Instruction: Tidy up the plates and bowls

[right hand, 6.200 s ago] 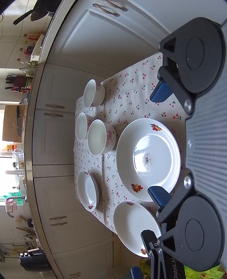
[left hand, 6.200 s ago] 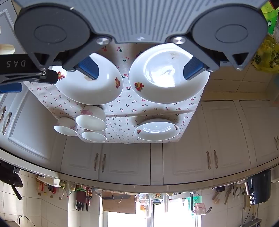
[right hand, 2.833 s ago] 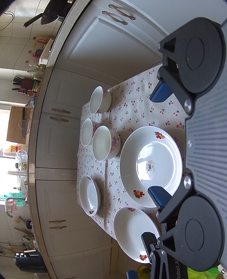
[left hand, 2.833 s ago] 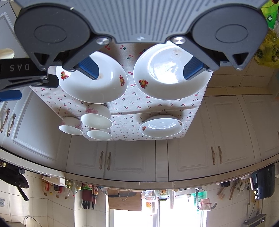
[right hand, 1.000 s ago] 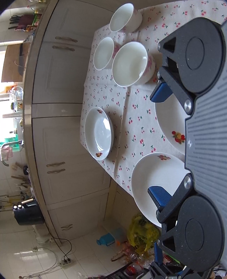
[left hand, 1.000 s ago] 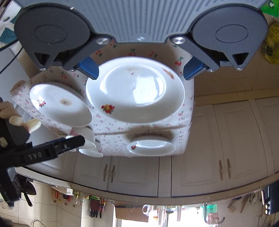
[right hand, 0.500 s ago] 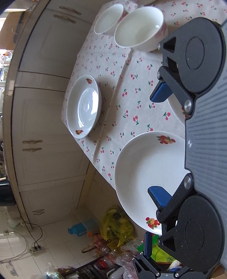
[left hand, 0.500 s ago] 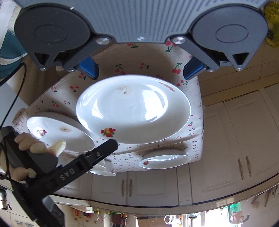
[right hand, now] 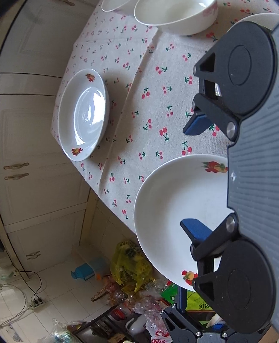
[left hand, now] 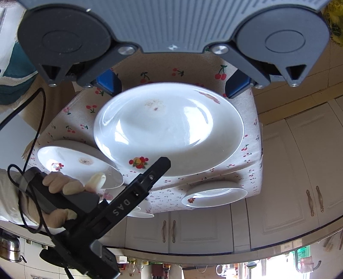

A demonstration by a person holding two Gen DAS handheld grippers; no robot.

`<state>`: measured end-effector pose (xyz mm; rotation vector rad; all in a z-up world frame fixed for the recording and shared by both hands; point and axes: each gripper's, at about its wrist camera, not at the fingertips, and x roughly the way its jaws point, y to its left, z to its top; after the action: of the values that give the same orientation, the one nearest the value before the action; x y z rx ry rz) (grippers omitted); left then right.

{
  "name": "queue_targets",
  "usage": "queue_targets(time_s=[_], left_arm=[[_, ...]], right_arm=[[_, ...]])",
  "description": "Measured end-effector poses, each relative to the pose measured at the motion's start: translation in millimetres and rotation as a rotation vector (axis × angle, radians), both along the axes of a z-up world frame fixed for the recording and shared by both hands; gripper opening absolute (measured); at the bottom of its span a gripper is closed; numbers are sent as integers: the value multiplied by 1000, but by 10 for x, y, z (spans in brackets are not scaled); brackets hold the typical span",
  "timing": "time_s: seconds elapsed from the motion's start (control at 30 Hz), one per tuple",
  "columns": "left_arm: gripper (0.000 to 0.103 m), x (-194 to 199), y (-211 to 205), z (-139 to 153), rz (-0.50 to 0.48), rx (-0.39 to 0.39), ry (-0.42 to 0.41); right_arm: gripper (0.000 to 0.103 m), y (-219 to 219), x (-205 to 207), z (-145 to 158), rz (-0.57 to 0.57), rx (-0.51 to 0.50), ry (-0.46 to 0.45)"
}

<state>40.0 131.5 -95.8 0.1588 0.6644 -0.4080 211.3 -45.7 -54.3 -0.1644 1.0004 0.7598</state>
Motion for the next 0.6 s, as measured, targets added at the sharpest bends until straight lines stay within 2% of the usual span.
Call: queue_targets(time_s=[0.17,0.33,0.6], left_arm=[[102,33,-3,-6,-20,10,6],[102,62,-15,-3,-39,18,12],[102,94,-12,5,-66,20,28]], right_arm=[[68,40,58,-49,26,-6,31],[59,73,101,-60,49,5,63],[57,65,192,-77,66,24,107]])
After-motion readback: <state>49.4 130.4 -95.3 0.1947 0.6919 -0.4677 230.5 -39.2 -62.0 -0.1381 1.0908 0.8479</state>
